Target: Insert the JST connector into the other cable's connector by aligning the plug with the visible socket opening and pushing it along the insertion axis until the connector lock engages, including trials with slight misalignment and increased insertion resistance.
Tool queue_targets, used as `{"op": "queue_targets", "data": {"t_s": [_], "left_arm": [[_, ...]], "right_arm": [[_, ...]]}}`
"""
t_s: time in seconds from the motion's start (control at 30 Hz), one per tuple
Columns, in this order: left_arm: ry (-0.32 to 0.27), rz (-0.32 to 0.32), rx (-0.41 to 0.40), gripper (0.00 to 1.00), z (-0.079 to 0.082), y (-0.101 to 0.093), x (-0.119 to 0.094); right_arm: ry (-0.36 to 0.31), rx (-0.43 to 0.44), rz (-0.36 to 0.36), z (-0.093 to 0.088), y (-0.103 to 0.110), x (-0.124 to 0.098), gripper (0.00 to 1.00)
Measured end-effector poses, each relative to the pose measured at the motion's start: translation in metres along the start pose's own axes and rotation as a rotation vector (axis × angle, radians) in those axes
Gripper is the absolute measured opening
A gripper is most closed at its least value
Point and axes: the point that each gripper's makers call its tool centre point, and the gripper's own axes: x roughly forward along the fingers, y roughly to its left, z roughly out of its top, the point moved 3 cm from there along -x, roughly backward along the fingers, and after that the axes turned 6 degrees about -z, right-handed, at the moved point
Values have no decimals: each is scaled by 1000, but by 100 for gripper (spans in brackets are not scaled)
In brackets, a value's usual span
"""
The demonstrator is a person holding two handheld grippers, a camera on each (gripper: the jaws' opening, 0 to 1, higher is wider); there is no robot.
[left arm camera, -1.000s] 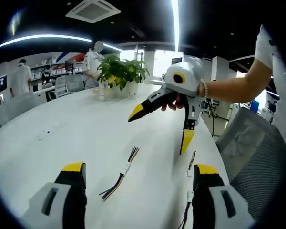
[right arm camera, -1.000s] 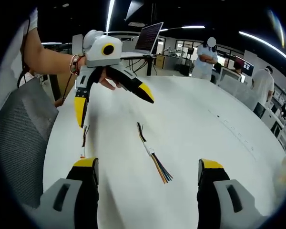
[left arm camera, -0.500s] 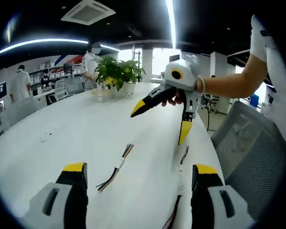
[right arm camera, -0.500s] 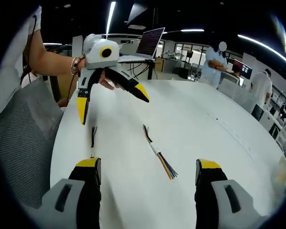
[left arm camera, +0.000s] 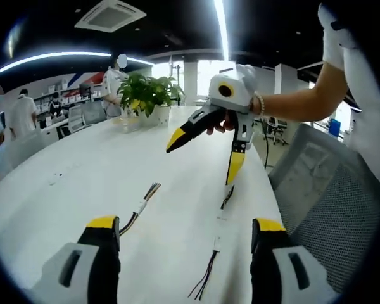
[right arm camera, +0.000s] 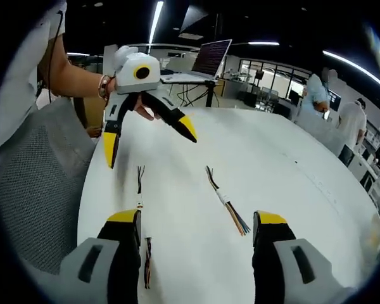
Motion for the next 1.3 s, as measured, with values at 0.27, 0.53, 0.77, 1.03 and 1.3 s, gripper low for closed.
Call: {"op": "queue_targets", "data": {"t_s": [0.27,0.53,0.77,1.03,1.3], "left_arm": [[24,-23,11,80,-8,-15,1],[46,-50,30,72,-16,-26,3],[81,-70,23,70,-30,-30,10],[108,-83,14,64,-40,-32,15],[125,-86,14,57,-45,-34,22]], "right_arm": [[-1,-3,23,-6,14,-2,64],[-15,-14,81,-9,31,2,55],[8,-18,118,-19,44,7,49],[38,-13,145,-32,52,11,43],[50,-17,173,-40,61,15,33]]}}
